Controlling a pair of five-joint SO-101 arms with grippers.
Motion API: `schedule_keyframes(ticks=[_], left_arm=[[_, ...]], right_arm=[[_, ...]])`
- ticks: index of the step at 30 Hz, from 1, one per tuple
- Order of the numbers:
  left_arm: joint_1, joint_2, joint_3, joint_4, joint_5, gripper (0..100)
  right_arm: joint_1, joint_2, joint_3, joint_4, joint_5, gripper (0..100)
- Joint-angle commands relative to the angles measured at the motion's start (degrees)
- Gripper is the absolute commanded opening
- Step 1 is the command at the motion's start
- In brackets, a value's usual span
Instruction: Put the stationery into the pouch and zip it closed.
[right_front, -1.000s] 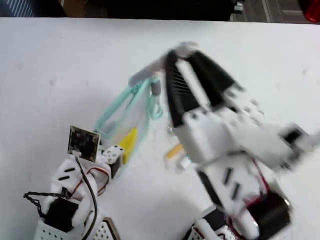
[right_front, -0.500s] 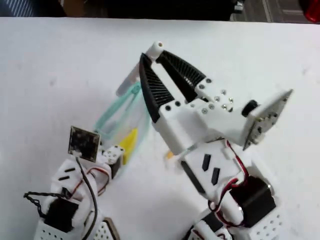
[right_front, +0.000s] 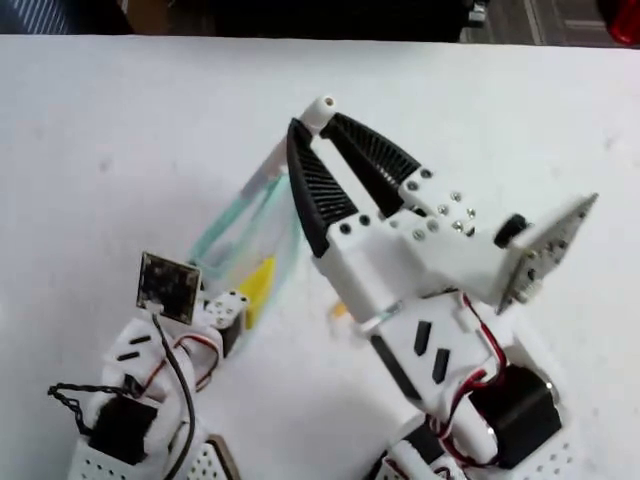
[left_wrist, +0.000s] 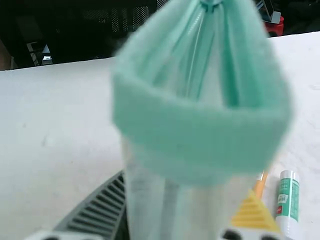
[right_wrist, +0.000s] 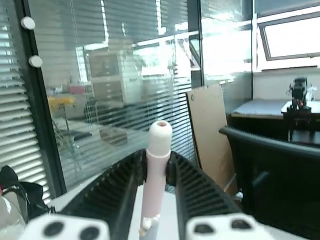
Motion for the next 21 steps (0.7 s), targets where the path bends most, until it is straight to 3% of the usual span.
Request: schedule_keyframes(ticks=[1, 15, 21], left_arm=[[0.8, -0.5, -0.5, -1.4, -0.6, 22], [0.7, -0.5, -0.5, -1.4, -0.6, 22], [0.7, -0.5, -0.5, -1.4, -0.7, 22]], right_arm=[[0.5, 1.9, -1.1, 2.0, 0.8, 1.6], [-1.6, 13.0, -1.4, 4.3, 0.9, 2.8], [-3.0, 12.8, -1.4, 6.7, 0.8, 23.0]])
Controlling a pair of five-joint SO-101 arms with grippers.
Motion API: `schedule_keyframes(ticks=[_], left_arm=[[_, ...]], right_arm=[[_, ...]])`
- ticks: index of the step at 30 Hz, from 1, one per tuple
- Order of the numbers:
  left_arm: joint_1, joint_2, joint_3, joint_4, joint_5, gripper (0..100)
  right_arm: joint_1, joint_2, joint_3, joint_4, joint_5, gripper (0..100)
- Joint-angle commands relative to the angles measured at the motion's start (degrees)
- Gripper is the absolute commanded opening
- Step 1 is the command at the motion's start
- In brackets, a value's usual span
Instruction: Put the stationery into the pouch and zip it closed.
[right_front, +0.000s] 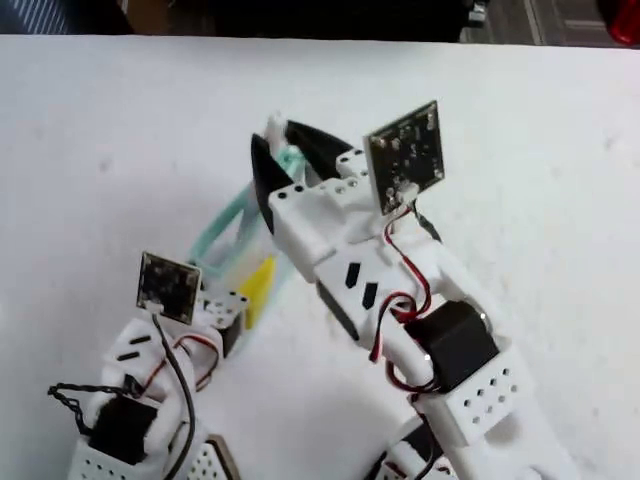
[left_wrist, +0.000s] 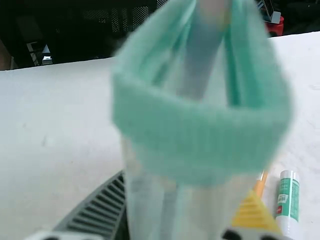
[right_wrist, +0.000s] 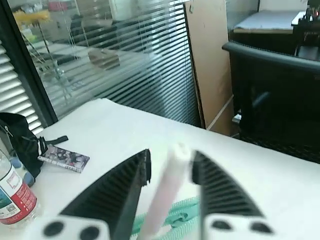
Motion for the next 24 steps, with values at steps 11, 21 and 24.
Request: schedule_keyframes(ticks=[11, 21, 24], left_arm=[[0.7, -0.5, -0.5, -1.4, -0.8, 21], [0.8, -0.5, -0.4, -1.4, -0.8, 21], [0.9, -0.5, -0.4, -1.5, -0.8, 21]], right_arm=[[-3.2, 0.0, -1.4, 0.4, 0.9, 21.6], [-1.7, -1.2, -4.5, 2.6, 0.9, 21.6], [0.6, -2.9, -6.9, 5.2, 0.9, 21.6]])
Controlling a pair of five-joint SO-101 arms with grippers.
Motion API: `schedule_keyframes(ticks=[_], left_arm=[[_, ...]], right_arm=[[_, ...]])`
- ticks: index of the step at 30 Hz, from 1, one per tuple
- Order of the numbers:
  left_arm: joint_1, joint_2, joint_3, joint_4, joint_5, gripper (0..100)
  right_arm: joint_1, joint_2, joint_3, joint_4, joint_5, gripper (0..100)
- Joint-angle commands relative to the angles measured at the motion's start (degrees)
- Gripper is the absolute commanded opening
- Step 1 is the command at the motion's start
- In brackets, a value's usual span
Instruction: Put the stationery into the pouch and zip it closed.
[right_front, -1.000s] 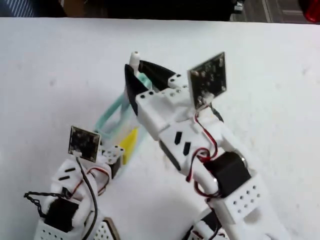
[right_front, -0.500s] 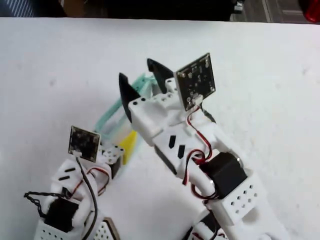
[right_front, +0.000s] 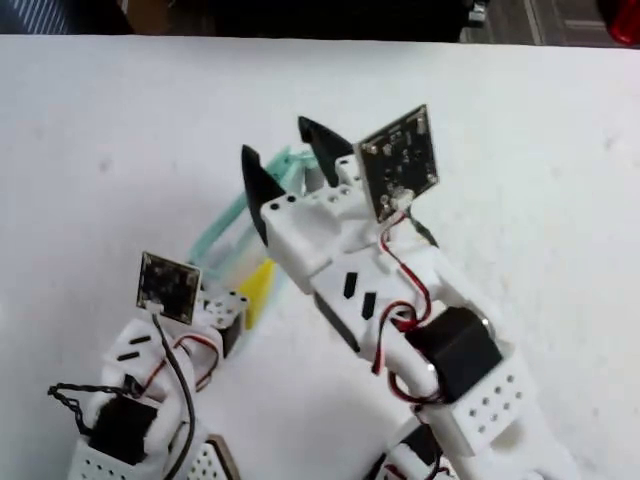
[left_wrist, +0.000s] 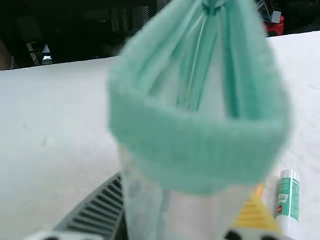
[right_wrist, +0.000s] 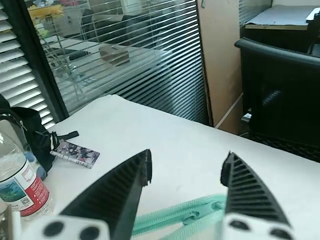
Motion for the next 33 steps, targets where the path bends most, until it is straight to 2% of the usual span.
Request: schedule_keyframes(ticks=[1, 11, 18, 21, 24, 33], left_arm=[[0.9, -0.5, -0.4, -1.5, -0.7, 21], [0.7, -0.5, -0.4, -1.3, -0.8, 21], [0.6, -0.5, -0.5, -1.2, -0.8, 21], [0.6, -0.5, -0.5, -1.4, -0.8, 21], [0.6, -0.5, -0.5, -1.4, -0.8, 21], [0.5, -0.5, -0.5, -1.3, -0.8, 21]], right_arm=[[3.6, -2.6, -4.5, 2.5, 0.9, 21.6], [12.4, -2.6, -3.0, 8.7, 0.4, 21.6], [28.4, 1.2, 4.5, 10.9, -0.1, 21.6], [33.0, 3.6, 10.4, 10.7, -6.2, 21.9], [34.0, 8.0, 15.7, 9.0, -9.8, 21.9], [34.2, 31.0, 22.9, -6.0, -10.2, 21.7]])
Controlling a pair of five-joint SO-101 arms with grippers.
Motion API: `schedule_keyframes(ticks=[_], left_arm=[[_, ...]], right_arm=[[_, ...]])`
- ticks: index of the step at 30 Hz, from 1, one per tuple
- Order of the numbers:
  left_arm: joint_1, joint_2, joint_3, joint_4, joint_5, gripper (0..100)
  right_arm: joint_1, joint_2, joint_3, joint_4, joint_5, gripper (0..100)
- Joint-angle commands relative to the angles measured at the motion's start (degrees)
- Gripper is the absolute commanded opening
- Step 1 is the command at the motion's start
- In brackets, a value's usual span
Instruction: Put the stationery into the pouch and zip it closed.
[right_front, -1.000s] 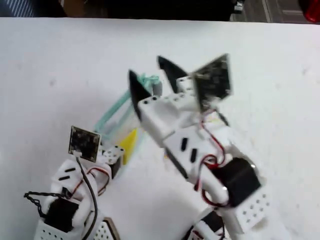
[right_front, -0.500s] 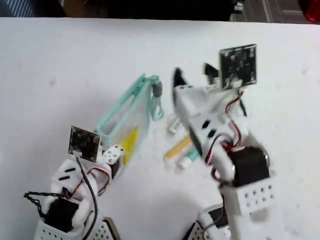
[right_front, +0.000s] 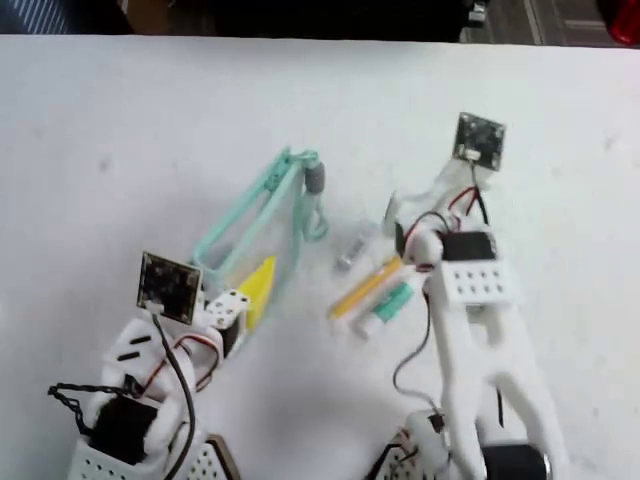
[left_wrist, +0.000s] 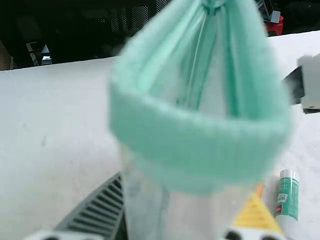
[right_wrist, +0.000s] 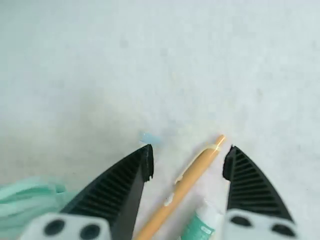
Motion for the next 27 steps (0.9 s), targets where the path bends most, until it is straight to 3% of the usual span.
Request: schedule_keyframes(ticks=[1, 8, 16, 23, 27], left_arm=[[0.4, -0.5, -0.5, -1.3, -0.8, 21], [0.4, -0.5, -0.5, -1.5, -0.8, 21], [0.4, -0.5, -0.5, -1.4, -0.8, 21], [0.4, -0.5, -0.5, -1.3, -0.8, 21], [0.4, -0.5, -0.5, -1.2, -0.8, 21]], right_arm=[[0.6, 9.5, -0.6, -4.8, -0.4, 21.7], [1.4, 23.4, -5.9, -5.6, -0.5, 21.6], [3.4, 28.7, -9.8, -5.5, -6.0, 21.3], [3.1, 29.0, -9.9, -5.5, -5.9, 1.3], [3.0, 29.0, -9.9, -5.5, -5.9, 7.3]])
